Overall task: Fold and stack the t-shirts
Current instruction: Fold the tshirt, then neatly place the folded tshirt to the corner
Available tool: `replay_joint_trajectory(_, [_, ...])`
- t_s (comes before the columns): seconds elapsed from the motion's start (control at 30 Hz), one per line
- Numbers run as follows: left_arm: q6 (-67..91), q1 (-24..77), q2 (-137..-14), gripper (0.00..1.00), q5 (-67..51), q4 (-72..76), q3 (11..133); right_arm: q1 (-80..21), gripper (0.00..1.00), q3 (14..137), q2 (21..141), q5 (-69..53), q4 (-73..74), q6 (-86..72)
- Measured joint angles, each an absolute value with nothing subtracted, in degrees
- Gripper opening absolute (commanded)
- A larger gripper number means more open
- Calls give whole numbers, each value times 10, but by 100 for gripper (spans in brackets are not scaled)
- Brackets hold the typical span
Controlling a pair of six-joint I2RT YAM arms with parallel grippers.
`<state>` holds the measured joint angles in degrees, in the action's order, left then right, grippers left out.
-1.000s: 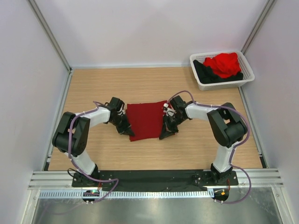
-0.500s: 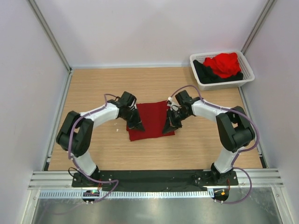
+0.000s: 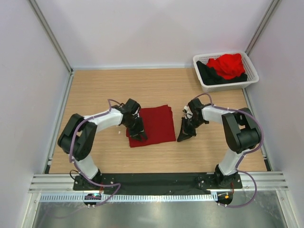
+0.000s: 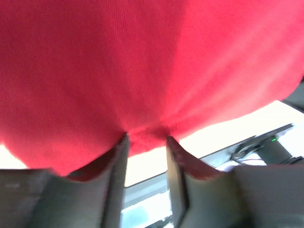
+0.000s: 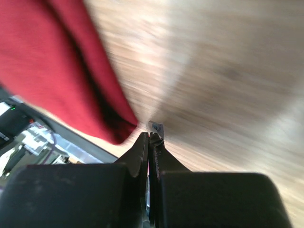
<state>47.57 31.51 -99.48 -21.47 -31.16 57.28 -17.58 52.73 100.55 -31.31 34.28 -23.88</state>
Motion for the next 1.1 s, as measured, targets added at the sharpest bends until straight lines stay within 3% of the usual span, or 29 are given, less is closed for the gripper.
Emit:
replay_joint_trajectory(0.2, [442,315,-904,62,-158,-423,625,-176,1,516,952,-273,387,-239])
replay_joint_trajectory(0.3, [412,304,-882,66,-123,-463,682,-176,1,521,893,-258,416,-239])
replay_joint_trajectory(0.6, [277,175,-943,69,-44,-489,758,-176,1,534,761,-267,461,-239])
replay_joint_trajectory(1.1, [235,185,-1103,60,-66,-385,756,-193,1,459,646,-304,500,-239])
